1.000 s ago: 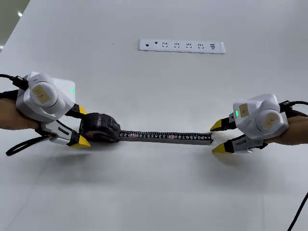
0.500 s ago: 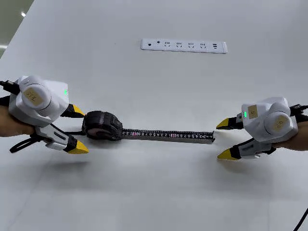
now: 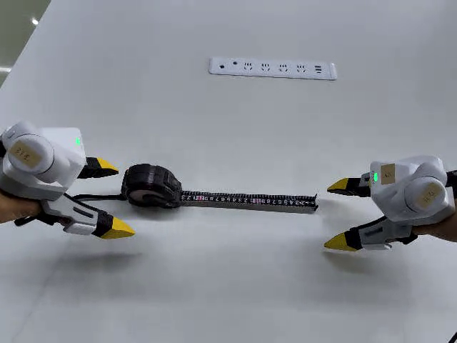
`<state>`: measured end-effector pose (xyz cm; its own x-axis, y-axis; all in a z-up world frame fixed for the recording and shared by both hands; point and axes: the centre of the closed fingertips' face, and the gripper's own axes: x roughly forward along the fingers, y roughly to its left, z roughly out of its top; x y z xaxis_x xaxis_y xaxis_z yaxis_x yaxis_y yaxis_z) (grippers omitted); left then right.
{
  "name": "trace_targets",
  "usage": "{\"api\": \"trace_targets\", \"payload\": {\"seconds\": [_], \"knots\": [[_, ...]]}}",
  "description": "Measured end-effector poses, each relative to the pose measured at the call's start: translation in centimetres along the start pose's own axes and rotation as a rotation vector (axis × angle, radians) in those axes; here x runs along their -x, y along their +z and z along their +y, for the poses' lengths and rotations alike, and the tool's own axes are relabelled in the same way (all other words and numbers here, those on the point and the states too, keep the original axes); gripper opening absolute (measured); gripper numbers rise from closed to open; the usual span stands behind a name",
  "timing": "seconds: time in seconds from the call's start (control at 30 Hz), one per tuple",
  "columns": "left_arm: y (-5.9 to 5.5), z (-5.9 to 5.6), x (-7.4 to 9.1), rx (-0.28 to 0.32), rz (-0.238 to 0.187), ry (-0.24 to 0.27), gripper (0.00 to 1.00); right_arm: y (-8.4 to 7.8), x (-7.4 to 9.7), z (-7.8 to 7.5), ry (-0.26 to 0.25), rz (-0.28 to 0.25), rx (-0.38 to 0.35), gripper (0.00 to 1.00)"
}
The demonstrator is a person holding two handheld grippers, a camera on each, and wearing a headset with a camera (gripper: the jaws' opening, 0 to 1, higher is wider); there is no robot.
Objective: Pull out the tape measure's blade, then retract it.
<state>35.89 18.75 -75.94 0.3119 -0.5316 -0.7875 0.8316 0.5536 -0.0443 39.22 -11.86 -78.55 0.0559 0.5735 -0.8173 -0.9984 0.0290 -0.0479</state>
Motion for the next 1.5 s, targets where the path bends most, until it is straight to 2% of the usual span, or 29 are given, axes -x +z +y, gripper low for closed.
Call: {"api": "trace_targets", "payload": {"seconds": [0.1,0.3,0.73,1.0,1.13,1.5], "knots": [[-0.1,-0.3,0.2,0.021,-0.021,0.012,0.7,0.0,0.0,0.3,-0.012,-0.013,-0.027,0.58],[-0.8,-1.0,0.4,0.052,-0.034,0.032,0.73,0.0,0.0,1.2,-0.026,-0.022,-0.065,0.62],[-0.3,-2.5,0.6,0.142,-0.119,0.082,0.79,0.8,0.3,2.5,-0.088,-0.08,-0.186,0.71],[-0.1,-3.2,0.4,0.201,-0.167,0.135,0.82,0.8,0.2,3.2,-0.123,-0.099,-0.262,0.78],[-0.2,-3.6,0.5,0.224,-0.173,0.151,0.83,1.3,0.3,3.5,-0.145,-0.122,-0.283,0.8],[0.3,-4.6,1.0,0.286,-0.233,0.212,0.88,2.1,0.4,3.8,-0.201,-0.164,-0.347,0.86]]}}
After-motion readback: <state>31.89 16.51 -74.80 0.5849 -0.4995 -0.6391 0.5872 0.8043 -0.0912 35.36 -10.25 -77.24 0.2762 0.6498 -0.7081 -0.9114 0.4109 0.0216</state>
